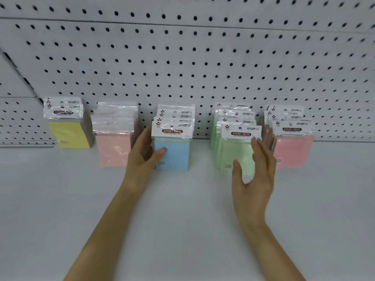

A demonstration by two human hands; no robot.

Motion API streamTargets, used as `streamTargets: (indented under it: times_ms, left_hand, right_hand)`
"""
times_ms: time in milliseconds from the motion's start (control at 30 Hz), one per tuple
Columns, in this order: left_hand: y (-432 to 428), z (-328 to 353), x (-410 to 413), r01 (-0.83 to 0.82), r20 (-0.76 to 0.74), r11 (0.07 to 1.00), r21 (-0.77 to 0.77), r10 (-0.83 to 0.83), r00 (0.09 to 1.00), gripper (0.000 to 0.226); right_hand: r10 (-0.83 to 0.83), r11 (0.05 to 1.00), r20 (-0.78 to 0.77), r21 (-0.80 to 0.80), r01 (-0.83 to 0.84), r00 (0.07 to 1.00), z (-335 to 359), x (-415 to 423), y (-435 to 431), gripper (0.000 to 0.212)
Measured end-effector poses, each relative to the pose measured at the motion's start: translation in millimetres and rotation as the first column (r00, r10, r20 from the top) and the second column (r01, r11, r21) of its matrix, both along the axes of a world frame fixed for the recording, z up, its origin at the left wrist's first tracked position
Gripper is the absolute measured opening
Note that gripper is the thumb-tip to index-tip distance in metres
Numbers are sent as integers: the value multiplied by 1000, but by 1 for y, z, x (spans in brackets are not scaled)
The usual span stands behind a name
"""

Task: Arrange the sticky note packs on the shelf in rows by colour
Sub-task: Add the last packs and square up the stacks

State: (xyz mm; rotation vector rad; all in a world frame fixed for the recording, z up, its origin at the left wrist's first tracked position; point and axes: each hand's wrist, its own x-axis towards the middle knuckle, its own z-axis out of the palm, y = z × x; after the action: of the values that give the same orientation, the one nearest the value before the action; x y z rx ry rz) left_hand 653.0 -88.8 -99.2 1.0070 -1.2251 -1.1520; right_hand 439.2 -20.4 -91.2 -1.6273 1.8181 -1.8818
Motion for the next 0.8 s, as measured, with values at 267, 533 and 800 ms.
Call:
streamTargets:
  times_ms: [267, 533, 800]
  left_hand:
    - [13, -11, -5, -178, 165, 983, -44, 183, 969, 61]
    - [52, -6, -27, -437, 451, 788, -433, 610, 652, 49]
    - [74, -5, -94, -182, 542, 850, -495, 465, 700, 34]
  right_hand:
    - [148, 912, 254, 339, -232, 956, -11, -40, -23, 77]
    - [280, 839, 320, 377, -393, 905, -1, -61, -40, 57]
    - [359, 761, 327, 439, -477, 874, -1, -72, -44, 49]
